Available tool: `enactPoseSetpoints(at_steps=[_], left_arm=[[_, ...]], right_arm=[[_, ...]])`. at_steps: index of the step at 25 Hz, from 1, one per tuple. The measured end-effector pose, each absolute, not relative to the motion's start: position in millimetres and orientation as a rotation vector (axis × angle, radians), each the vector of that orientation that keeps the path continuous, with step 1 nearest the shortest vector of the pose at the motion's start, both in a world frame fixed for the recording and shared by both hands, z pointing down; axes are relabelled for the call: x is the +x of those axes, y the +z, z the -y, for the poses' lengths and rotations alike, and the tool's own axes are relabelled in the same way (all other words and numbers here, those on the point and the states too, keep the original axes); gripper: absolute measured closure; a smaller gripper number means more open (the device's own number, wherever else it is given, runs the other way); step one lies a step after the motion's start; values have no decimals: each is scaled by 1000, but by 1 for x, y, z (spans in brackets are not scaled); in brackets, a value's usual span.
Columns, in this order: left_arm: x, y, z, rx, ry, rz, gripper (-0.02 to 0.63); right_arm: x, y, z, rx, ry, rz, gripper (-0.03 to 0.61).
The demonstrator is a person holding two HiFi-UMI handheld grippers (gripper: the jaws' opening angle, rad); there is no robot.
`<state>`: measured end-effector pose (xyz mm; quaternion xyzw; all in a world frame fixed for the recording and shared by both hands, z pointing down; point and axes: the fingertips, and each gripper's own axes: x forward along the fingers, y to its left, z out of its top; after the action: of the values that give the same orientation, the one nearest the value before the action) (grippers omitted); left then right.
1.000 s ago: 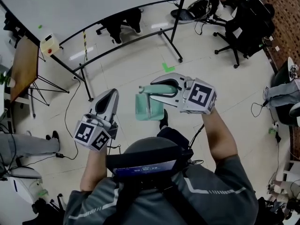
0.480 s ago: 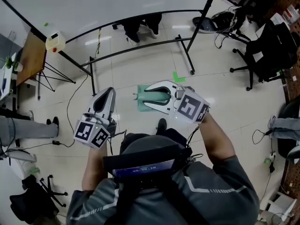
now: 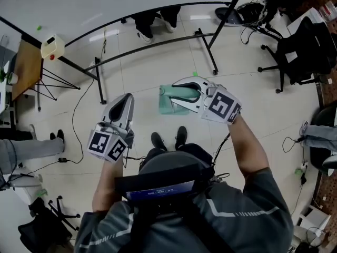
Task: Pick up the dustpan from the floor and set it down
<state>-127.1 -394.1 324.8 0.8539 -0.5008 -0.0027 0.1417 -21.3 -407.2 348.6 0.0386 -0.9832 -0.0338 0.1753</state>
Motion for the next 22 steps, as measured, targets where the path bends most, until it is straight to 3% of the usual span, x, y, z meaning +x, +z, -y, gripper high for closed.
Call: enactPoseSetpoints(at_steps=[11,22], left_arm=[[-124,406,452,2442,44,1392,589],[-130,603,517,2286,191,1394,589]], right_arm=[[-28,424,456,109,-51,2726,417],[-48,645,522,88,15,2631,417]])
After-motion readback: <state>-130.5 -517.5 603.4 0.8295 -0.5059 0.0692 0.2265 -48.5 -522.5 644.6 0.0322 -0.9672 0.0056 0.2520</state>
